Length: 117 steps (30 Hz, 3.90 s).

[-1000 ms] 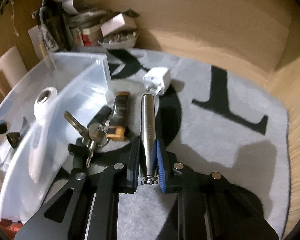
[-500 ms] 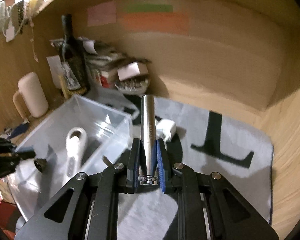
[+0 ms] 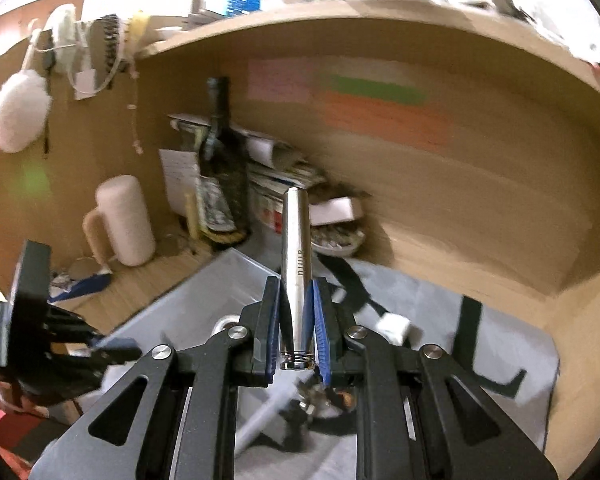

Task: Organize rigid objects
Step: 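Carry the silver tube into the box and release it with the right gripper, then grasp the black plug-shaped object beside the keys with the right gripper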

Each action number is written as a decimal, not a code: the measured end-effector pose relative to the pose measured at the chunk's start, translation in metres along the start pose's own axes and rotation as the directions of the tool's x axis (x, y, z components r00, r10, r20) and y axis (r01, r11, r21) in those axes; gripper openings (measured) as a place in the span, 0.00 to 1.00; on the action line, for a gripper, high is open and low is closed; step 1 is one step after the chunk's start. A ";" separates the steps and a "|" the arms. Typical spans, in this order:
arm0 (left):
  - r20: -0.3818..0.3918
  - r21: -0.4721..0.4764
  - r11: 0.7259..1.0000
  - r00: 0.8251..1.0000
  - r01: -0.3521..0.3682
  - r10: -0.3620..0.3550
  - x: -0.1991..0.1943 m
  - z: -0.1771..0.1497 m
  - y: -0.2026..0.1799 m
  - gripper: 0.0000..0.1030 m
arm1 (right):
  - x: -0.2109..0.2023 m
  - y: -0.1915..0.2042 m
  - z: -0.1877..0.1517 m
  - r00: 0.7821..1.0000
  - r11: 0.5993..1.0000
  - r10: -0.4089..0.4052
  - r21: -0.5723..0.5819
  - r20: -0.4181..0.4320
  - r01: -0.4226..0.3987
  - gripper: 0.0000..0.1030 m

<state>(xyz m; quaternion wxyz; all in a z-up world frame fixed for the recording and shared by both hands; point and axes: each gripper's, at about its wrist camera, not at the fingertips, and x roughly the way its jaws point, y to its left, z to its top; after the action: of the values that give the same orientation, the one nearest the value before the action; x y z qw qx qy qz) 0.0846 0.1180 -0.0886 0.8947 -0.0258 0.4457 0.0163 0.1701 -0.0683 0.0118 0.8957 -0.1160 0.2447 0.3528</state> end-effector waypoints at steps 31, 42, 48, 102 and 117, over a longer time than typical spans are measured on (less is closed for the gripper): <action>0.005 0.009 1.000 1.000 0.007 -0.007 0.000 0.000 -0.004 0.06 | 0.107 0.065 -0.048 0.904 0.975 0.158 -0.080 -0.398 -0.206 0.14; 0.003 0.010 1.000 1.000 0.007 -0.007 0.000 0.000 -0.005 0.06 | 0.109 0.066 -0.049 0.903 0.976 0.149 -0.088 -0.402 -0.200 0.15; 0.002 0.011 1.000 1.000 0.006 -0.006 0.000 -0.001 -0.004 0.06 | 0.096 0.059 -0.043 0.929 0.982 0.123 -0.095 -0.348 -0.165 0.33; -0.013 0.005 1.000 1.000 -0.014 0.014 0.003 0.000 -0.001 0.06 | 0.066 -0.017 -0.124 0.925 0.998 0.045 0.050 -0.377 -0.028 0.16; -0.010 0.010 1.000 1.000 -0.016 0.016 0.003 0.001 -0.003 0.06 | 0.020 -0.042 -0.095 0.963 0.995 -0.061 0.062 -0.262 0.080 0.16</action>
<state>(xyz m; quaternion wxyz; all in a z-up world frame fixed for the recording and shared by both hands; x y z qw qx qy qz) 0.0873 0.1147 -0.0900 0.8922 -0.0181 0.4507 0.0212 0.1773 -0.1232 -0.0777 0.8715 -0.1374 0.3681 0.2933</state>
